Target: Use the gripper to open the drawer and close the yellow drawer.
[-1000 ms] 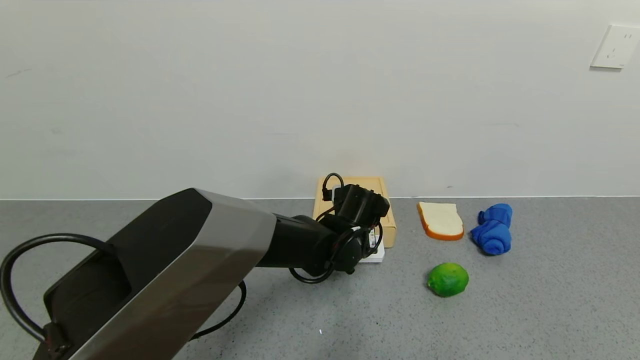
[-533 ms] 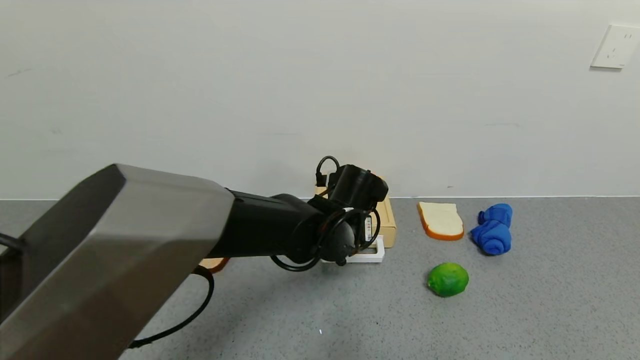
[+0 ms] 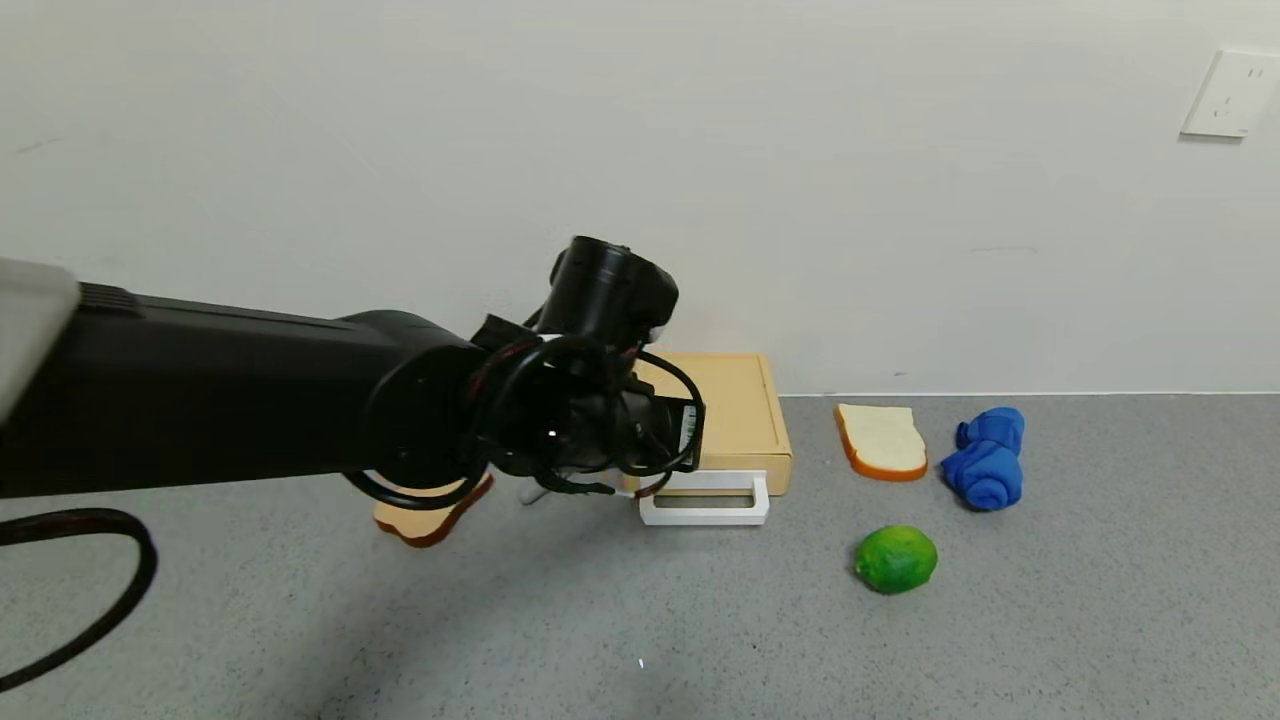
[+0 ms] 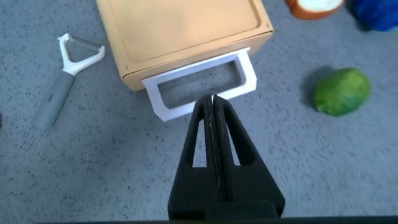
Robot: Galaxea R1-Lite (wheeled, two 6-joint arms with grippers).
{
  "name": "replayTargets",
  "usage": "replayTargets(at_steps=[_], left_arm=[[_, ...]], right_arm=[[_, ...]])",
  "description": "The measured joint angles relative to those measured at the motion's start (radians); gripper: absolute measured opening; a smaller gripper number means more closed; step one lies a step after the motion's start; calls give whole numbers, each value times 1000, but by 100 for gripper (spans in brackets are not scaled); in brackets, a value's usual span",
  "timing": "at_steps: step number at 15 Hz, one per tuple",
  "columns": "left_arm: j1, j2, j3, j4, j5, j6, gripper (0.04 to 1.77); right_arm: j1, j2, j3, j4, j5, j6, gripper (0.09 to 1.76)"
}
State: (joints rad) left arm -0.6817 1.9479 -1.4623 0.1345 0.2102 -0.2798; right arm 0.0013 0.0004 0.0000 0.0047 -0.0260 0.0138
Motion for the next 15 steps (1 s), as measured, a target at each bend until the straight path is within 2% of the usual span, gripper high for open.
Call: replayTargets(at_steps=[2,6,8,9,10,13,15], left_arm=[[41,-68,65,-28,-100,37,11],[136,-173,235,-207,-260,123,11],[188,-217,308,-257,-355,154,11],[210,-234,335,-271,-370,161,11],[225,-247,360,-276,-374,165,19],[241,-273,399,-277,-381,169,67],[247,-281,406,-277,-381,169,91]], right_arm=[[0,0,0,0,0,0,171],[0,0,0,0,0,0,171],[0,0,0,0,0,0,171],[0,0,0,0,0,0,171],[0,0,0,0,0,0,171],[0,0,0,0,0,0,171],[0,0,0,0,0,0,171]])
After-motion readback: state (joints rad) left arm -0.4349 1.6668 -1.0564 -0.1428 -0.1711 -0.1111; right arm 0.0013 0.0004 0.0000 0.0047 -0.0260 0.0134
